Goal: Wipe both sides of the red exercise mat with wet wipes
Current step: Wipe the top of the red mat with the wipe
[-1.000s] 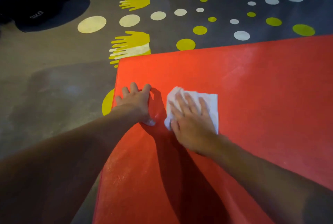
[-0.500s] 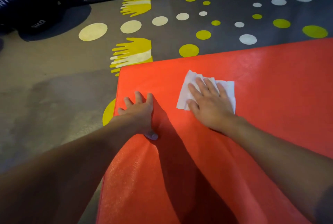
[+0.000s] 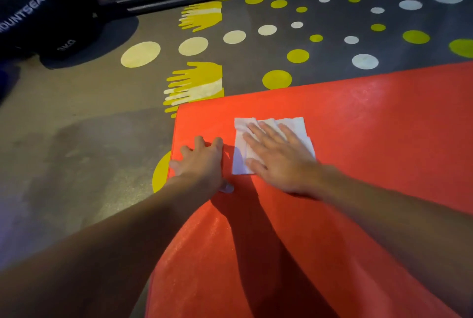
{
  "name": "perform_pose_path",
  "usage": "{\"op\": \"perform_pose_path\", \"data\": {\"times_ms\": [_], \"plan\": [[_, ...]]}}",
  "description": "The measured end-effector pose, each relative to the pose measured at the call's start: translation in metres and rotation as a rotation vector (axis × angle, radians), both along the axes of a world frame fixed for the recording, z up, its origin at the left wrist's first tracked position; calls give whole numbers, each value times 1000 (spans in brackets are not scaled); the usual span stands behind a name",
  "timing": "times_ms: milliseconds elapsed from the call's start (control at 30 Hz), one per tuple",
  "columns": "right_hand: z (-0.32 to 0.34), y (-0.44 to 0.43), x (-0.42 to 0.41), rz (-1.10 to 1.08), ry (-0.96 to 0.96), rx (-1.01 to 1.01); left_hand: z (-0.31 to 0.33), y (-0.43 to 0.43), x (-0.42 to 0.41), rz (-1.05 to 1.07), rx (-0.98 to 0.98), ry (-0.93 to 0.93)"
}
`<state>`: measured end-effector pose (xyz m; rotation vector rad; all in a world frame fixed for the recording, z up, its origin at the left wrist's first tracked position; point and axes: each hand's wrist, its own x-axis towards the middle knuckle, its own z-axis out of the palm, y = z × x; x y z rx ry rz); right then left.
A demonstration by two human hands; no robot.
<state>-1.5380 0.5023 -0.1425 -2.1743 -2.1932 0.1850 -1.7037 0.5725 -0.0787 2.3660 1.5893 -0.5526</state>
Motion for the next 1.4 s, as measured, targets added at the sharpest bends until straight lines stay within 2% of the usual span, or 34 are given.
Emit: {"op": "perform_pose_path", "data": {"times_ms": [33,133,167,300,333,400,467,600,633,733,767,800,867,933,967,1033,1100,1133,1200,1267,1400], "plan": [[2,10,17,-39,5,-2,-1,1,1,21,-3,-3],[2,32,34,-362,0,-46,-1,9,4,29,-92,-10],[0,36,24,-367,-5,-37,0,12,6,35,-120,-2],[1,32,28,-75,-7,-30,0,14,9,25,-142,25],[2,41,43,-106,7,-38,0,14,8,19,-140,23],[4,60,61,-333,12,-53,-2,15,8,15,-143,25],[2,76,42,-451,11,-62,-2,15,8,20,-145,30],[3,81,17,-91,23,-59,-4,16,5,15,-146,12],[5,88,28,-89,30,-53,-4,15,4,16,-151,6],[7,109,43,-363,28,-85,-4,15,5,28,-159,-15],[8,110,32,-374,23,-99,-4,15,6,31,-160,-17],[8,108,15,-306,37,-96,-5,16,6,31,-158,-20],[3,89,-12,-28,58,-52,-5,15,4,27,-154,-30],[1,78,-1,148,72,1,-7,16,2,16,-142,-41],[2,83,13,122,85,-5,-7,16,1,17,-142,-43],[6,90,32,-120,44,-61,-8,16,2,20,-146,-46],[9,88,17,-252,15,-88,-7,16,2,24,-145,-50],[7,82,0,-213,19,-71,-7,16,2,23,-144,-55],[-1,59,-25,-1,6,-10,-8,16,0,19,-141,-76],[-3,50,-11,115,2,3,-8,16,-2,19,-141,-78],[4,58,9,-220,-18,-67,-7,16,1,34,-137,-66]]}}
